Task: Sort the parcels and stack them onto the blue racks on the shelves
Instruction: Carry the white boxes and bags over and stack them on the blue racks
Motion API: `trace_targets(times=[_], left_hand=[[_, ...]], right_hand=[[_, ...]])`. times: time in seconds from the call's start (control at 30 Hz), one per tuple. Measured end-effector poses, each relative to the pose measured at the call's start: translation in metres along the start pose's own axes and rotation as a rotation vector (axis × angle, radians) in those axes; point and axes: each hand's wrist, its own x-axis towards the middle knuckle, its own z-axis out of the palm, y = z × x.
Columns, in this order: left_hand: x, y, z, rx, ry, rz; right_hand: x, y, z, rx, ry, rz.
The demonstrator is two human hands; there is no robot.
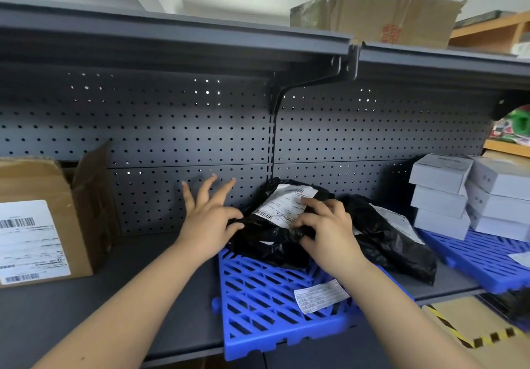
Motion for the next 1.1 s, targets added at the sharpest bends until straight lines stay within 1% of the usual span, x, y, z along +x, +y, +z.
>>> trace_targets(times=[0.03,0.1,0.13,0.2,0.23,0.27,0.33,0.4,0.47,0.53,0.6,0.67,0.87,1.0,1.1], left_hand=[[-0.002,-0.001,-0.001,0.009,-0.017,0.027],[-0.009,-0.001,-0.004,-0.068,-0.008,0.092],[-0.012,0.001,-0.008,-0.12,-0.006,0.118],[-0.016,0.005,-0.012,-0.139,-0.054,0.173],[-0.016,0.008,-0.013,-0.094,-0.082,0.208],[-0.014,0.01,-0.012,-0.031,-0.101,0.239],[-0.01,0.013,-0.008,0.065,-0.127,0.272],[-0.007,0.013,-0.004,0.072,-0.15,0.263],[-0.006,0.012,-0.001,0.064,-0.158,0.262],[-0.007,0.01,0.001,0.042,-0.16,0.284],[-0.008,0.008,0.005,-0.013,-0.138,0.3],[-0.009,0.007,0.008,-0.047,-0.118,0.299],[-0.012,0.01,0.012,-0.046,-0.076,0.318],[-0.019,0.015,0.001,-0.013,-0.064,0.296],[-0.032,0.024,-0.01,-0.025,-0.057,0.24]], right_hand=[[-0.002,0.0,-0.005,-0.033,-0.072,-0.012],[-0.007,-0.001,-0.016,-0.069,-0.232,-0.023],[-0.011,-0.004,-0.021,-0.049,-0.263,-0.027],[-0.018,-0.011,-0.028,0.038,-0.181,-0.04],[-0.019,-0.014,-0.029,0.062,-0.131,-0.04],[-0.019,-0.016,-0.027,0.055,-0.119,-0.032],[-0.018,-0.019,-0.023,-0.042,-0.194,-0.017],[-0.019,-0.021,-0.017,-0.157,-0.271,-0.021],[-0.019,-0.024,-0.012,-0.243,-0.287,-0.035],[-0.019,-0.026,-0.008,-0.285,-0.264,-0.078],[-0.016,-0.025,-0.005,-0.337,-0.208,-0.157],[-0.012,-0.021,0.0,-0.353,-0.128,-0.196],[-0.012,-0.008,0.01,-0.198,0.002,-0.263],[-0.013,0.002,0.01,-0.088,0.024,-0.294],[-0.013,0.008,0.006,-0.048,0.021,-0.311]])
